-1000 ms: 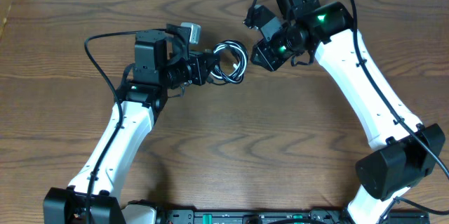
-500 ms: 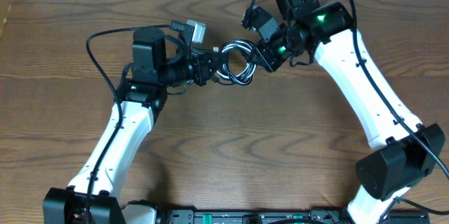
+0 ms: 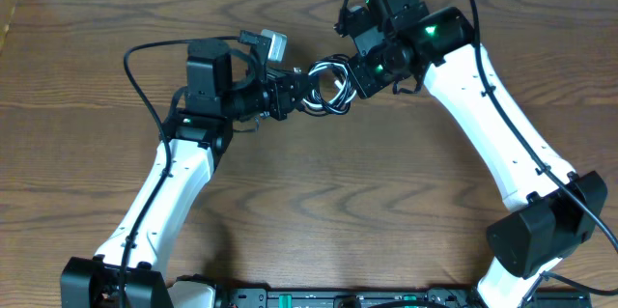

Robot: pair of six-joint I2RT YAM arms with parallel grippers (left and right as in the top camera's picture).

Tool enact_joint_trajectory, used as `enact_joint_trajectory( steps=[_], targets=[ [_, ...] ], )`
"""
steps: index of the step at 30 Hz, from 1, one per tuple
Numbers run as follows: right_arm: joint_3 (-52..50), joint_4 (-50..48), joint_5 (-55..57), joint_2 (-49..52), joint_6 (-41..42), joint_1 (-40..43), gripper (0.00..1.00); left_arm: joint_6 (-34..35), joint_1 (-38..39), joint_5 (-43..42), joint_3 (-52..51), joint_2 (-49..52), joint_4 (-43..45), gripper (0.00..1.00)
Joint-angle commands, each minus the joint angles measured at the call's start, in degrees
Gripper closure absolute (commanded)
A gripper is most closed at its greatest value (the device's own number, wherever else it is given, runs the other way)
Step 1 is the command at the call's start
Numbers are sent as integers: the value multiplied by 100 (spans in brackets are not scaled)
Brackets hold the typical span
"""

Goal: Untangle cables

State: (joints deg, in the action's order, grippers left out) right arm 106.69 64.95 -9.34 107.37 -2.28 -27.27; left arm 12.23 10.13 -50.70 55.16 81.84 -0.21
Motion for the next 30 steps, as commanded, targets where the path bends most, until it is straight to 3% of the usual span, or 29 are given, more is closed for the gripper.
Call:
enact_joint_trajectory(
  steps=[1, 12, 16, 23, 30],
  targets=[
    [-42, 205, 2127, -129, 970, 256, 99, 50, -87, 564, -20, -138, -136, 92],
    [-42, 387, 2057, -129, 1169, 682, 99, 55, -269, 654, -20, -138, -282, 92],
    [-42, 365, 498, -129, -118, 651, 99, 52, -267, 623, -20, -138, -361, 92],
    [-42, 205, -1248, -129, -1067, 584, 74, 52, -267, 293, -20, -138, -332, 92],
    [-44, 166, -1628, -129, -1117, 501, 69, 55, -267, -68, -20, -138, -208, 92]
  ],
)
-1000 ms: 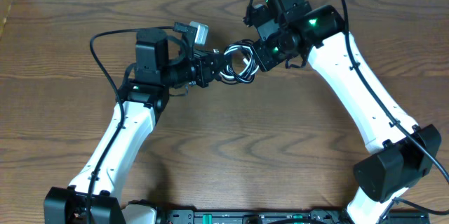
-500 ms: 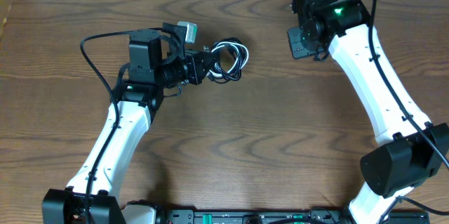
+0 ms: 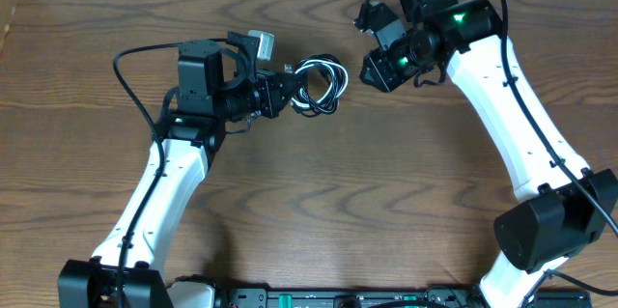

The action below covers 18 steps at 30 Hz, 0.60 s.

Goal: Untangle cables

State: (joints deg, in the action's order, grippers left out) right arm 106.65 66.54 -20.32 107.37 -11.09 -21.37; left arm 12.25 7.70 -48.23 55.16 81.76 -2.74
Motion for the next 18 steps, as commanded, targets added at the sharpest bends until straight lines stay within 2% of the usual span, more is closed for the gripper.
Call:
enact_joint_trajectory(
  steps=[1, 9, 13, 16, 18],
  targets=[
    [-39, 0, -560, -129, -234, -111, 69, 52, -24, -367, -20, -129, 52, 92],
    [-144, -212, -186, -127, -197, -317, 64, 79, -24, -800, -20, -131, 109, 92],
    [-442, -492, 170, -127, 22, -341, 67, 79, -24, -835, -20, -129, 109, 92],
    [-664, -664, 179, -129, 74, -337, 76, 79, -24, -835, -20, -131, 107, 92],
    [-750, -723, 205, -127, 74, -339, 78, 79, -24, -835, -20, -131, 107, 92]
  ],
)
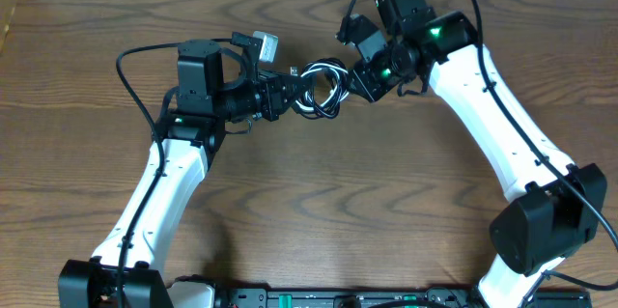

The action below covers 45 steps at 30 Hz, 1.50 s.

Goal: Untangle cables

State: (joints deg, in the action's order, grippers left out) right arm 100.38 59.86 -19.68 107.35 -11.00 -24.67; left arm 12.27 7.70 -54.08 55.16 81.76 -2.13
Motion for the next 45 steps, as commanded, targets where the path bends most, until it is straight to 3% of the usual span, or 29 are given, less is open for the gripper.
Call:
enact_joint_trajectory(
  steps=[1, 7, 15, 29, 45],
  targets=[
    [-155, -79, 179, -125, 68, -9, 78, 76, -24, -249, -20, -131, 46, 93],
    [-229, -153, 306, -125, 68, -9, 84, 116, -24, -271, -20, -131, 48, 92],
    [-229, -111, 256, -127, 68, -9, 62, 107, -24, -179, -20, -129, 48, 92],
    [-219, -188, 149, -455, 66, 24, 62, -260, -24, 446, -20, -127, -382, 92],
    [-225, -442, -149, -345, 190, -11, 59, -70, -24, -511, -20, -129, -142, 92]
  ],
)
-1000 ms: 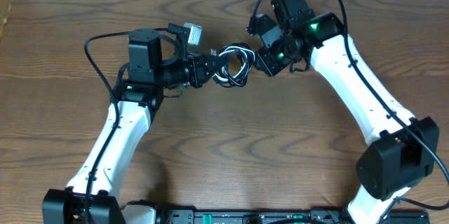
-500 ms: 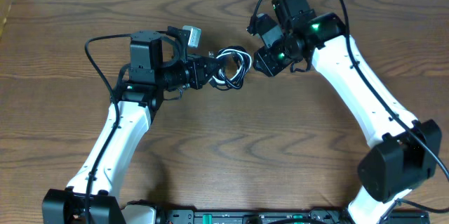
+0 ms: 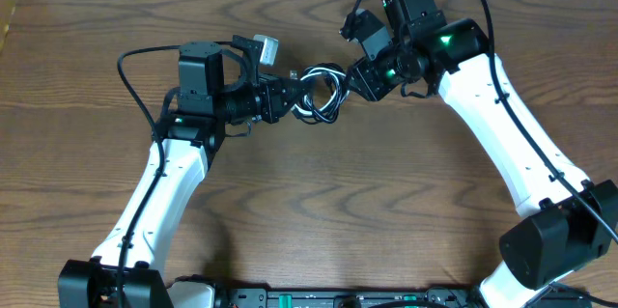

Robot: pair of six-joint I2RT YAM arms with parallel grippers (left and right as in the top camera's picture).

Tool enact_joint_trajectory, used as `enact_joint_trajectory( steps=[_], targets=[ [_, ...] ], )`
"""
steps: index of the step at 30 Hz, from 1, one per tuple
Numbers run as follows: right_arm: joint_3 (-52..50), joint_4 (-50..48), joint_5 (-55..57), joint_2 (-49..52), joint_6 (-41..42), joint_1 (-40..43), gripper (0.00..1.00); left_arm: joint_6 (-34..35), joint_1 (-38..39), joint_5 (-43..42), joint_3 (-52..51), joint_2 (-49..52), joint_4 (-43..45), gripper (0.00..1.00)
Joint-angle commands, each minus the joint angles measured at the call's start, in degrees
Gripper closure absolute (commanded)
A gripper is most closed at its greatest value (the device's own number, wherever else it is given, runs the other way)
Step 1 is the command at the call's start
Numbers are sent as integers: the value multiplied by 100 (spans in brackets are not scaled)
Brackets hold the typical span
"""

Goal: Untangle cables

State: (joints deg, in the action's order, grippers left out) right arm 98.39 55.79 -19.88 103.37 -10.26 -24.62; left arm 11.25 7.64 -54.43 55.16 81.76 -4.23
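Note:
A small tangle of black and white cables (image 3: 321,96) hangs between the two grippers at the table's upper middle. My left gripper (image 3: 290,98) comes in from the left and is shut on the tangle's left side. A grey-white plug (image 3: 264,50) on the cable sticks up just behind that gripper. My right gripper (image 3: 348,80) reaches in from the upper right. Its tips meet the upper right loop of the tangle and look closed on it, though the fingers are dark and partly hidden.
The wooden table (image 3: 319,202) runs under both arms. A white wall edge borders the far side. The left arm's own black cable (image 3: 130,67) loops out to the left. A dark rail (image 3: 338,298) lies along the near edge.
The right gripper has shifted slightly right and stays at the tangle's upper right loop. The tangle sits a little lower. The left gripper keeps its hold in the same place.
Both grippers first met at the tangle. Then the right gripper was off to the right, clear of it, while the left gripper alone held it. Then the right gripper was back at the tangle's right side, and it is still there now.

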Motion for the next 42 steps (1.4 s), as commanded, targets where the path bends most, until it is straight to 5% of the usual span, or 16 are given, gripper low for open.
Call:
enact_joint_trajectory(
  steps=[1, 10, 19, 35, 42],
  targets=[
    [-26, -59, -125, 52, 120, -24, 59, 50, -17, -542, -20, -129, 83, 92],
    [-92, -94, 339, 92, 188, -24, 60, 160, -17, -1060, -20, -131, 258, 92],
    [-380, -372, 280, 122, 256, -24, 61, 1224, -17, -1770, -20, -146, 1484, 92],
    [-485, -632, -988, 79, -4, -20, 60, 977, -17, -1709, -20, -129, 1440, 92],
    [-485, -612, -1464, -234, -485, -20, 58, 216, -17, -890, -20, -127, 503, 92]
  ],
)
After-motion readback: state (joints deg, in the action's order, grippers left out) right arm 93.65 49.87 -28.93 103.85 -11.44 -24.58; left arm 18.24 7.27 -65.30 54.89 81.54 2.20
